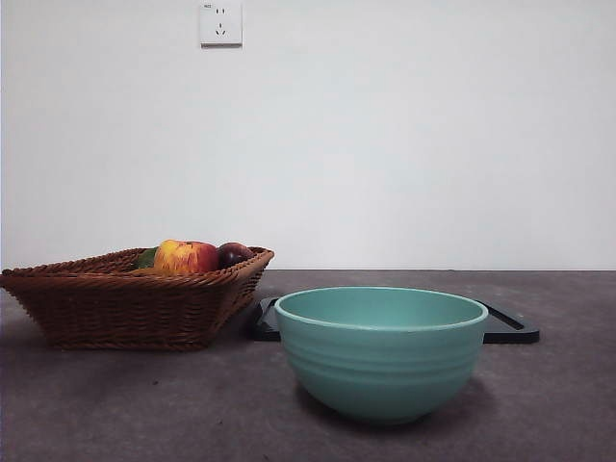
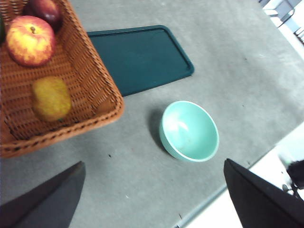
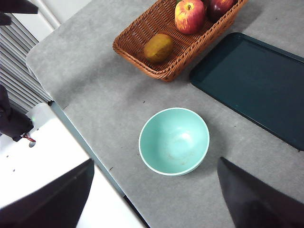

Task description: Pick up the wifruite, put it on the bowl, pick up the plate, put it on desk

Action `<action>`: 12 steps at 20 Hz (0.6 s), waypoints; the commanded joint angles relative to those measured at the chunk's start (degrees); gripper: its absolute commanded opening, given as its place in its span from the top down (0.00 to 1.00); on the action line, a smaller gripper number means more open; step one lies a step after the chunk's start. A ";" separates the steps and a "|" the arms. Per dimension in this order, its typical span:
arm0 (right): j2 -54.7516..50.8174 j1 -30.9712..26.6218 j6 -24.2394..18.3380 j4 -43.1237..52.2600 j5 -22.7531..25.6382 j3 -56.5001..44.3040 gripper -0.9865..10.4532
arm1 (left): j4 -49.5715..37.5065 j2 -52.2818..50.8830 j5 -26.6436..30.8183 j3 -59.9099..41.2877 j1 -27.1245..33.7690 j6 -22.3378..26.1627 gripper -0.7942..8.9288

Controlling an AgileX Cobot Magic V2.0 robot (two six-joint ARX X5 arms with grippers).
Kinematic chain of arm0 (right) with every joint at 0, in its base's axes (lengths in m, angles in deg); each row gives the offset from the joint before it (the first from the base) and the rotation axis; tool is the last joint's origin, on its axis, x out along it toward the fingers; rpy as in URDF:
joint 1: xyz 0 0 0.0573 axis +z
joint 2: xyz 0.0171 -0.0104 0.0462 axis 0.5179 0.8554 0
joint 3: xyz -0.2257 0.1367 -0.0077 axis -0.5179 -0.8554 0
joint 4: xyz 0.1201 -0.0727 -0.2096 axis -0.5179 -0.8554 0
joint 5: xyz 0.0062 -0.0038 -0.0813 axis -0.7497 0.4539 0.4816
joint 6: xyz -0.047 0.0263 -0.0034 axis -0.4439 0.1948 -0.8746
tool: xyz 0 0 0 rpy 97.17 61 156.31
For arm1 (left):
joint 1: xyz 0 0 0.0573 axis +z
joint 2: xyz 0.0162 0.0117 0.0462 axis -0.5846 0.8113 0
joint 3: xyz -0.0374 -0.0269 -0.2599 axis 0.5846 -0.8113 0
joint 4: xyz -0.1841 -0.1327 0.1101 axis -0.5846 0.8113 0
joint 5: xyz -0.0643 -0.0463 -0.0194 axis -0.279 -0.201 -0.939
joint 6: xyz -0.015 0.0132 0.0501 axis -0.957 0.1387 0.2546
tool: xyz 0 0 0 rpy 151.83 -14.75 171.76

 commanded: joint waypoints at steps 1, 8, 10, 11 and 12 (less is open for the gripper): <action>0.48 0.24 -0.22 0.55 0.07 1.07 0.55 | -2.05 1.55 0.50 1.53 -0.17 -0.57 0.44; 0.48 0.24 -0.22 0.55 0.07 1.07 0.55 | -6.51 10.19 7.23 5.25 -2.54 -1.70 0.44; 0.48 0.24 -0.24 0.55 0.07 1.07 0.55 | -6.91 14.73 12.11 7.85 -4.39 -1.68 0.44; 0.48 0.24 -0.24 0.55 0.07 1.07 0.55 | -7.21 17.40 14.62 9.31 -5.40 -1.68 0.44; 0.48 0.24 -0.24 0.55 0.07 1.07 0.55 | -7.30 19.61 16.46 10.45 -6.10 -1.66 0.44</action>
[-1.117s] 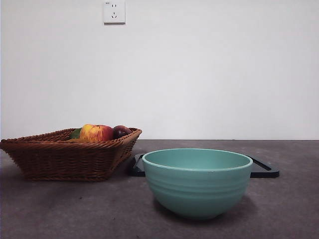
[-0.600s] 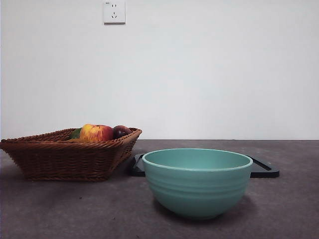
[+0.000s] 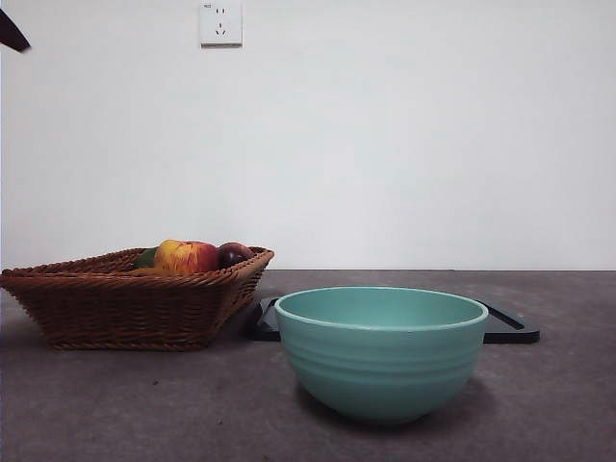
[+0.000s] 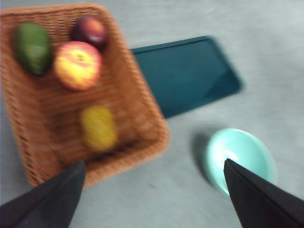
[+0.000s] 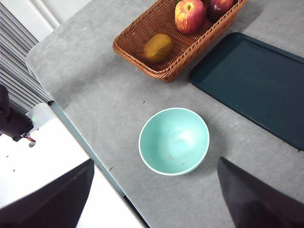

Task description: Pick up the wifruite, put it on the bowl, pick up the plate, put it on desk

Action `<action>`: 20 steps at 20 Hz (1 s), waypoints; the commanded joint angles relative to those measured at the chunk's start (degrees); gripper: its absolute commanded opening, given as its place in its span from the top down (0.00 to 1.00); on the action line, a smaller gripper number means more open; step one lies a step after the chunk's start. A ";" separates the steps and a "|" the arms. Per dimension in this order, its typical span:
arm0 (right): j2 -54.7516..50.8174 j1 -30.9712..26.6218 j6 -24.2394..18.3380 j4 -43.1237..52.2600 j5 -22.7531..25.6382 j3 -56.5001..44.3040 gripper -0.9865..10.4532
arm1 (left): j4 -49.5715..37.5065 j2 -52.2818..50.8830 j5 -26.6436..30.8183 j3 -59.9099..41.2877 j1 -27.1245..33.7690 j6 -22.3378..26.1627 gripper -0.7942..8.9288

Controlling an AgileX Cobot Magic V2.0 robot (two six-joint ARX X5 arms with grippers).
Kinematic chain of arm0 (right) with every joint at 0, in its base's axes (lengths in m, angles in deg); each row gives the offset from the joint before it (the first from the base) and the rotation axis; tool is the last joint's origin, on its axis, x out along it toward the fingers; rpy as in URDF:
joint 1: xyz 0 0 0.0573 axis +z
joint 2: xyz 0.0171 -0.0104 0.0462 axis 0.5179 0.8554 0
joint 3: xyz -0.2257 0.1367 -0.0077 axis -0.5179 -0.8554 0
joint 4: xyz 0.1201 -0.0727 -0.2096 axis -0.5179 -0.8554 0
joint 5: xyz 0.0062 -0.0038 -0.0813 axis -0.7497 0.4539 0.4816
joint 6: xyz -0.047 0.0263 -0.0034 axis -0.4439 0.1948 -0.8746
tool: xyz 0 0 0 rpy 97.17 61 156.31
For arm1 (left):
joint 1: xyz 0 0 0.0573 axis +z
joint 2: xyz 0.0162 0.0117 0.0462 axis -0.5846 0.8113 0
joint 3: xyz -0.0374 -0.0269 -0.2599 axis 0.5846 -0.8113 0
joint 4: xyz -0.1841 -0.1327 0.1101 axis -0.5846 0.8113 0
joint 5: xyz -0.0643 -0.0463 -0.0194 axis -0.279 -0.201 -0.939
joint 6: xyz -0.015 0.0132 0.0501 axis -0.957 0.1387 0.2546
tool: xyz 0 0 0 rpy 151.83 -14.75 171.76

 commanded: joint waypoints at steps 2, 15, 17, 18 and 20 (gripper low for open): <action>0.48 0.24 -0.24 0.55 0.04 1.07 0.55 | -0.87 7.96 5.29 4.55 -2.29 -0.15 0.44; 0.48 0.24 -0.26 0.57 0.04 1.07 0.55 | -10.49 31.61 13.46 5.49 -4.39 0.31 0.44; 0.48 0.24 -0.26 0.57 0.04 1.07 0.55 | -11.50 34.05 14.34 5.49 -4.39 0.31 0.44; 0.48 0.24 -0.26 0.57 0.04 1.07 0.55 | -11.91 35.12 14.38 5.49 -4.39 0.31 0.44; 0.48 0.24 -0.26 0.57 0.04 1.07 0.55 | -12.72 37.00 14.43 5.49 -4.39 0.31 0.44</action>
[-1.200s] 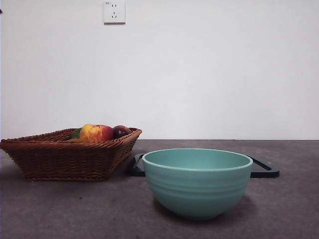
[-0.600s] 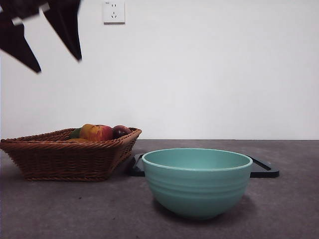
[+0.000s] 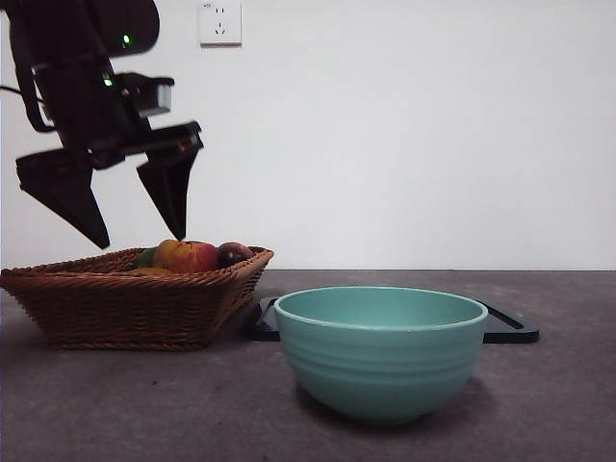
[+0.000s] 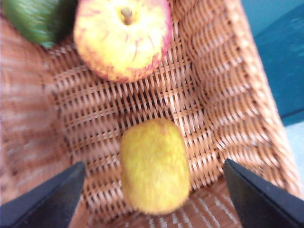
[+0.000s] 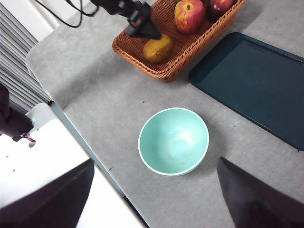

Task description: Pick up the wifruite, put it on the bowl, pick up the plate, put it on desk

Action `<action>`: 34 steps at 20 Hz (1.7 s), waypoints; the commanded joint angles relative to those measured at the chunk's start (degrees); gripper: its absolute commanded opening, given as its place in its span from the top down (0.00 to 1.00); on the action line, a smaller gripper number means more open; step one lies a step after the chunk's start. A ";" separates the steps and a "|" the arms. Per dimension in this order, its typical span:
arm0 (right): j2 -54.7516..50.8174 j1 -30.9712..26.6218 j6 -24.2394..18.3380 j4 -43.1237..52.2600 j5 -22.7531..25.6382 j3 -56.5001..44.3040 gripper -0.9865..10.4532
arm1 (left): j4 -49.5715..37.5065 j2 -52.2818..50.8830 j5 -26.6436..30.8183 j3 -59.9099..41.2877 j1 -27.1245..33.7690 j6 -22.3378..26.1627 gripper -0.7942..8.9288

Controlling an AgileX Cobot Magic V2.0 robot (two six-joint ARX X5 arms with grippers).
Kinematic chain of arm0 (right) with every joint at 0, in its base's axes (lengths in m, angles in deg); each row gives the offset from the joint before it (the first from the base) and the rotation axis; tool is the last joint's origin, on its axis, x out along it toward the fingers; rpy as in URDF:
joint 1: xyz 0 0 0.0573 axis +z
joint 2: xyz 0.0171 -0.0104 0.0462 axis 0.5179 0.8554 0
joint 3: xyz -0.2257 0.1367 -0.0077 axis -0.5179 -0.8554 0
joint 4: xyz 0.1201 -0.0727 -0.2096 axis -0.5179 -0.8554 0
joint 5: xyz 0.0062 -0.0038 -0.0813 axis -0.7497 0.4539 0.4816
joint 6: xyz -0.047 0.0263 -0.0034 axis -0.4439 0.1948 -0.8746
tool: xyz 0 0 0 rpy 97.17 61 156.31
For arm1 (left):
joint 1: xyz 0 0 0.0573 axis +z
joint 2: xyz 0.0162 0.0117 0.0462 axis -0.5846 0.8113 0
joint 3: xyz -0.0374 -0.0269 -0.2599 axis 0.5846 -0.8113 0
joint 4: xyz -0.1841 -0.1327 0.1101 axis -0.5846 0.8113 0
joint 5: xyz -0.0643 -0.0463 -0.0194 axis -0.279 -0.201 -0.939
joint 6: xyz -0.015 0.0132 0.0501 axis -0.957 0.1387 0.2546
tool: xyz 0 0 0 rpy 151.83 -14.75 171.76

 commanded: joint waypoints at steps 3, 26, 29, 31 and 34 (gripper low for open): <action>0.48 0.24 -0.26 0.57 0.04 1.07 0.55 | -1.40 4.70 0.22 1.22 -0.31 0.26 0.44; 0.48 0.24 -0.31 0.59 0.09 1.07 0.55 | 0.98 -1.70 -1.09 1.22 -3.67 0.00 0.64; 0.48 0.24 -0.28 0.55 1.33 1.07 0.55 | 3.45 -7.23 -4.72 1.22 -7.37 -0.02 0.64; 0.48 0.24 -0.28 0.55 1.33 1.07 0.55 | 4.28 -9.92 -6.49 1.22 -10.91 -0.04 0.64; 0.48 0.24 -0.28 0.55 1.31 1.07 0.55 | 3.28 -11.21 -6.58 1.22 -17.84 -0.20 0.64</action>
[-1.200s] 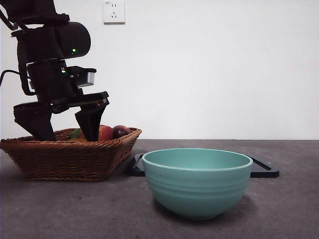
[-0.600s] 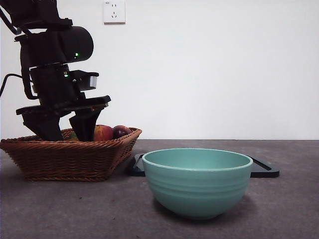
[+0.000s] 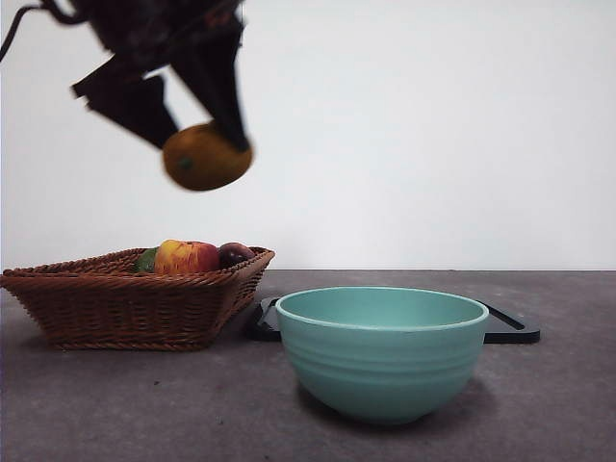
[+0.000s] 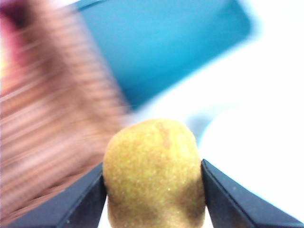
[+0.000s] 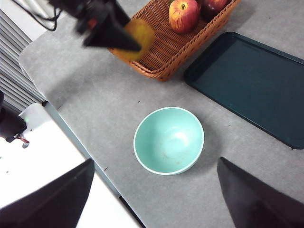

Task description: Pick up the wifruite, put it on the bowl, pick up the plate, put it on desk

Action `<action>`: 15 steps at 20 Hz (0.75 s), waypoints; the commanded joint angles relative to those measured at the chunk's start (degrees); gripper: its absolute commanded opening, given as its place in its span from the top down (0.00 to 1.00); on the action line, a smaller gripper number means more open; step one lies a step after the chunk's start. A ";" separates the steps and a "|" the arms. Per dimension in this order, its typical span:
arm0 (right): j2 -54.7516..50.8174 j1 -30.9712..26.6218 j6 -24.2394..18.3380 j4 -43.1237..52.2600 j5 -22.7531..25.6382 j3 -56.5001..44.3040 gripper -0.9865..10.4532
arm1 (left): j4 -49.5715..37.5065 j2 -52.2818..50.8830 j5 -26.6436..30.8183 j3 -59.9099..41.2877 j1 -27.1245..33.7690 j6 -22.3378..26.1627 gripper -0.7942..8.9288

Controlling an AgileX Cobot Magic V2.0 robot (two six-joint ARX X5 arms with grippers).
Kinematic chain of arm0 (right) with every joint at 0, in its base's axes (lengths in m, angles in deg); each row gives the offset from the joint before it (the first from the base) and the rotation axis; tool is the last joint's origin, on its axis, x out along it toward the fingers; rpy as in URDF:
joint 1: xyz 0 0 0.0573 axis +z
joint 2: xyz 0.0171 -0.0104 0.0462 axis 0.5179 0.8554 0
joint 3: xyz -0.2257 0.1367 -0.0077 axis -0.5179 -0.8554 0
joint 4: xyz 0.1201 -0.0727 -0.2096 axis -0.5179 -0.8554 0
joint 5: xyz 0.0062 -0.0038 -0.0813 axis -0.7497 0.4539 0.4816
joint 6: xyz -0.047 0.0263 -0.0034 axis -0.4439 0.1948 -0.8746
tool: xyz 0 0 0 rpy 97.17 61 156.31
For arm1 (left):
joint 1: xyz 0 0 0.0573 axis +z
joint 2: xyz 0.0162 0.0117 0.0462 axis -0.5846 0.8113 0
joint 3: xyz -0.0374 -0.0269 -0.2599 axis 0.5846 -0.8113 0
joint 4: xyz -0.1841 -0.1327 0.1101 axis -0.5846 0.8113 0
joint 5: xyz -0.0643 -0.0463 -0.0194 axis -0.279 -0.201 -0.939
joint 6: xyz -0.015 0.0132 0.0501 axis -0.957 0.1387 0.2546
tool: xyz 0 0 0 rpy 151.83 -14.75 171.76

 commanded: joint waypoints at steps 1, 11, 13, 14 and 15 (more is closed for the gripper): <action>0.48 0.24 -0.26 0.55 0.04 1.07 0.55 | -1.36 0.94 -0.22 1.18 -4.72 -0.15 0.64; 0.46 0.24 -0.26 0.48 -0.07 1.07 0.55 | -8.74 11.96 0.70 1.18 -16.76 -0.09 0.64; 0.46 0.24 -0.26 0.50 -0.13 1.07 0.55 | -9.77 14.64 0.79 1.18 -17.57 0.04 0.64; 0.46 0.24 -0.26 0.48 -0.13 1.07 0.55 | -10.21 16.13 1.44 1.18 -17.99 0.07 0.64; 0.46 0.24 -0.26 0.48 -0.13 1.07 0.55 | -10.47 17.25 2.51 1.18 -18.25 0.11 0.64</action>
